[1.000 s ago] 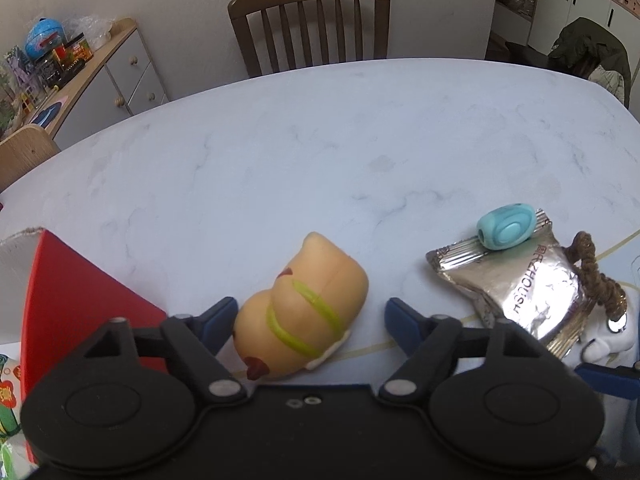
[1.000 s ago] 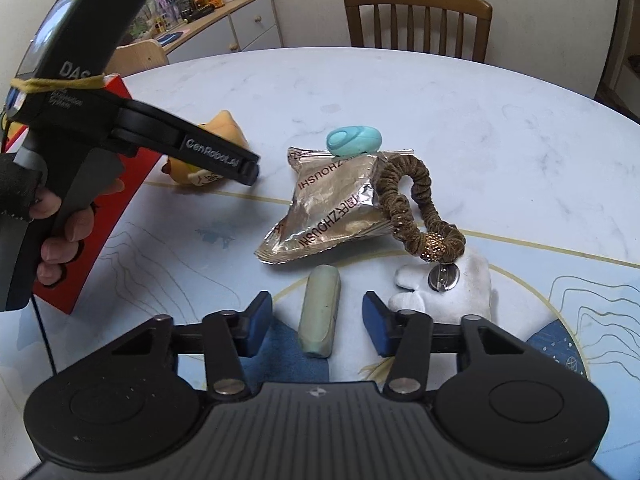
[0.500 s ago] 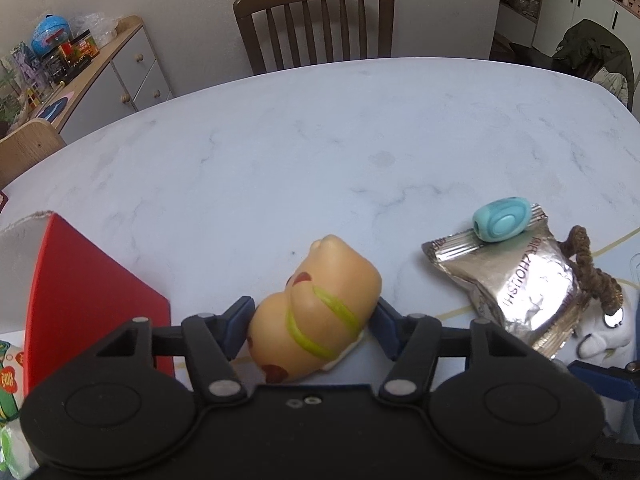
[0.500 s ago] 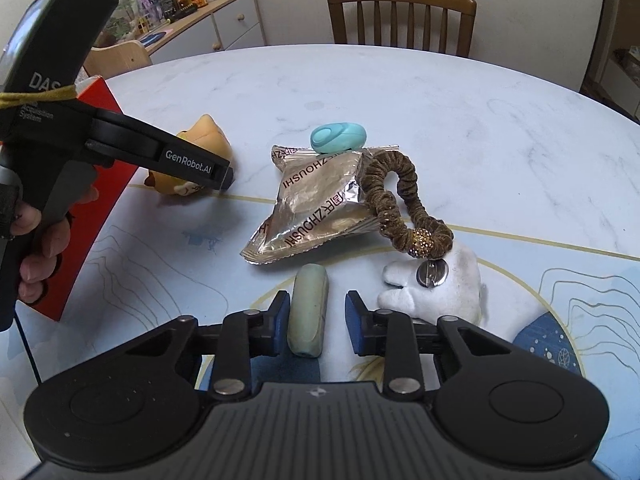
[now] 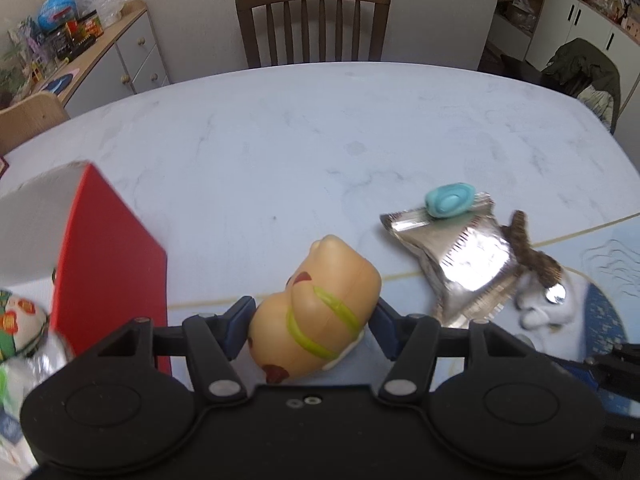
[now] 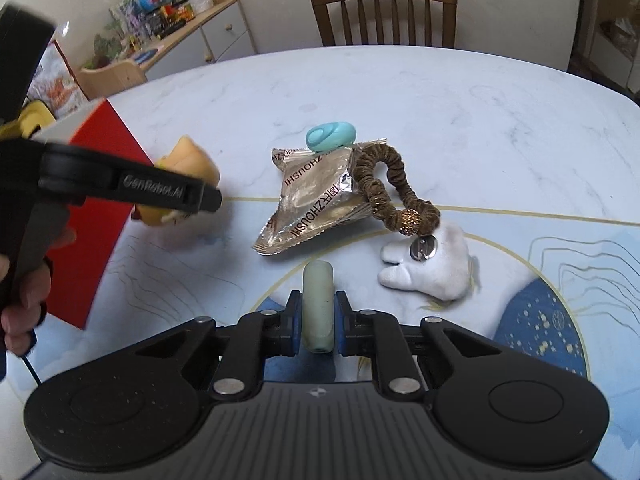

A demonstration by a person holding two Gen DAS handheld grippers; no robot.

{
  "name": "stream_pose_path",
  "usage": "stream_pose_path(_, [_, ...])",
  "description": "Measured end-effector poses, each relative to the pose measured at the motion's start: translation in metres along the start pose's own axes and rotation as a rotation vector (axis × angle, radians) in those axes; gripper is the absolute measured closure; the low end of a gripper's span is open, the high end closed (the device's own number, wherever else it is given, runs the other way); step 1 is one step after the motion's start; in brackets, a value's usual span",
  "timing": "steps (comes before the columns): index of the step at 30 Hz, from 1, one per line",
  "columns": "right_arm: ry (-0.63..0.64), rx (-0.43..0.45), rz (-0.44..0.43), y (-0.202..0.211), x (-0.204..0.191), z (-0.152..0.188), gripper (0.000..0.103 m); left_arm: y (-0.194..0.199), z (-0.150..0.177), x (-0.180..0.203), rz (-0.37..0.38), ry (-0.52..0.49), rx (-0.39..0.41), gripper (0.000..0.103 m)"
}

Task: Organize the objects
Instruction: 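Grasp the yellow squeaky toy with the left tool while the right tool grasps the pale green cylinder, then carry the yellow toy and green cylinder over the cardboard box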

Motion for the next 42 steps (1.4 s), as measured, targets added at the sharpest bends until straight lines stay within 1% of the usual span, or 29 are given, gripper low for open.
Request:
stream_pose_path(7, [-0.011,0.036,-0.027,0.037,-0.009,-0.003,0.087,0.039,0.012,0.001,0.060,0.017,0.011,0.043])
stream_pose_path(13, [0.008,0.083,-0.013,0.069,-0.020,-0.008,0.087,0.074,0.018,0.009,0.101,0.003,0.042,0.043])
stream_pose_path(22, [0.038,0.161,-0.014,0.117,-0.054,-0.020,0.087,0.127,0.030,0.001,0.170,0.010,0.079,0.043])
stream_pose_path(27, [0.055,0.188,-0.015,0.133,-0.080,-0.027,0.087,0.148,0.032,-0.019,0.188,0.027,0.105,0.043])
stream_pose_path(32, [0.069,0.208,-0.014,0.142,-0.110,-0.034,0.087,0.164,0.033,-0.047,0.196,0.045,0.111,0.043])
stream_pose_path(42, [0.117,0.228,-0.015,0.145,-0.184,-0.050,0.087,0.193,0.035,-0.115,0.190,0.068,0.143,0.043])
Point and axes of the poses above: each gripper's, at about its wrist camera, not at the fingertips, and y roughly against the way its jaws point, x to its right, z to its underside, the point moved 8 cm from there along -y, roughly the way its jaws point, and after that the axes turned 8 degrees about y, right-handed, at the moved point
